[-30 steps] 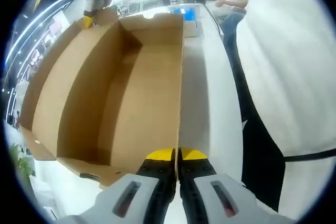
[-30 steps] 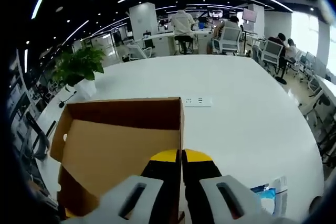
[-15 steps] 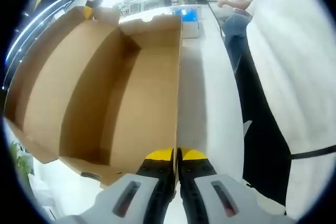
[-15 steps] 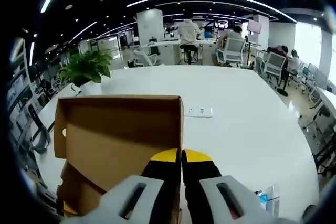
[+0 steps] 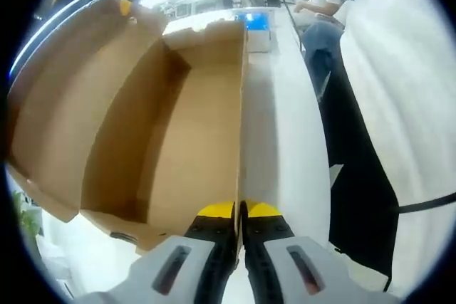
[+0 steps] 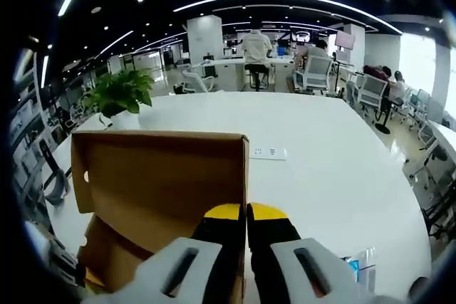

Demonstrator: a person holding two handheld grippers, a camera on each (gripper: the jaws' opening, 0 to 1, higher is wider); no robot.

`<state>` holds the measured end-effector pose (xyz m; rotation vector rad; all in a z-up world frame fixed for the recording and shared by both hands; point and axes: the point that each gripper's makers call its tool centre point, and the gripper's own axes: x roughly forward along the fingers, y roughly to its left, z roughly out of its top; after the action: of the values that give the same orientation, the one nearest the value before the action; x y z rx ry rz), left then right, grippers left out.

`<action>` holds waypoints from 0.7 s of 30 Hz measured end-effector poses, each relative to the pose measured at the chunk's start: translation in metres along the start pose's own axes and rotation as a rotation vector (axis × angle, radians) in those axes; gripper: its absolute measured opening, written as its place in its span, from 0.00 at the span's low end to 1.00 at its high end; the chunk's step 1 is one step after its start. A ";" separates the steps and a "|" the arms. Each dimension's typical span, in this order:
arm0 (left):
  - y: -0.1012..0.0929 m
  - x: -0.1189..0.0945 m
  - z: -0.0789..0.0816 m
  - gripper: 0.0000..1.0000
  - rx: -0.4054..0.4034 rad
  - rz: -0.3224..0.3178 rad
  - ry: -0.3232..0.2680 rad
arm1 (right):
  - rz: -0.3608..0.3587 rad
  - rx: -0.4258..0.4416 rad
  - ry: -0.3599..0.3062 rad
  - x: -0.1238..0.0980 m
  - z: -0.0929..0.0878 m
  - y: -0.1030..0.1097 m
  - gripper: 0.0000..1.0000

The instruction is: Operate the shoe box by opening the lid, removing the specified soft item, and placing it in the target area until the item is outside and the box remains undamaged.

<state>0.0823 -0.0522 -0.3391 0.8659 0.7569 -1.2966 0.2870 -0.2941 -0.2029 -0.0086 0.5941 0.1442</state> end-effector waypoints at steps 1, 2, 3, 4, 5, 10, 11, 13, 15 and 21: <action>0.000 0.000 0.000 0.02 0.002 -0.001 0.000 | -0.001 -0.004 0.000 0.000 0.000 0.000 0.00; 0.000 0.000 0.000 0.02 0.002 -0.001 0.000 | -0.002 -0.004 -0.001 0.000 0.000 0.000 0.00; 0.000 0.000 0.000 0.02 0.002 -0.001 0.000 | -0.003 -0.001 -0.001 -0.001 0.000 0.000 0.00; 0.000 0.000 0.000 0.02 0.003 -0.001 -0.001 | -0.003 0.000 -0.002 -0.001 0.000 0.000 0.00; 0.000 0.000 0.000 0.02 0.003 0.000 -0.001 | -0.003 0.003 -0.005 -0.001 0.000 -0.001 0.00; 0.000 0.000 0.000 0.02 0.004 0.000 -0.002 | 0.008 0.005 -0.017 -0.004 -0.002 0.000 0.00; 0.000 0.000 0.000 0.02 0.004 0.000 -0.002 | 0.010 0.005 -0.018 -0.004 -0.001 0.000 0.00; 0.000 0.000 0.000 0.02 0.006 0.001 -0.003 | 0.013 0.005 -0.019 -0.004 -0.001 0.000 0.00; 0.000 0.000 0.000 0.02 0.006 0.003 -0.003 | 0.012 0.011 -0.015 -0.004 -0.001 0.000 0.00; 0.000 0.000 0.000 0.02 0.007 0.003 -0.003 | 0.009 0.003 -0.019 -0.005 -0.001 0.000 0.00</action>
<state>0.0821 -0.0522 -0.3388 0.8703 0.7485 -1.2991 0.2822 -0.2944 -0.2014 -0.0015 0.5755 0.1522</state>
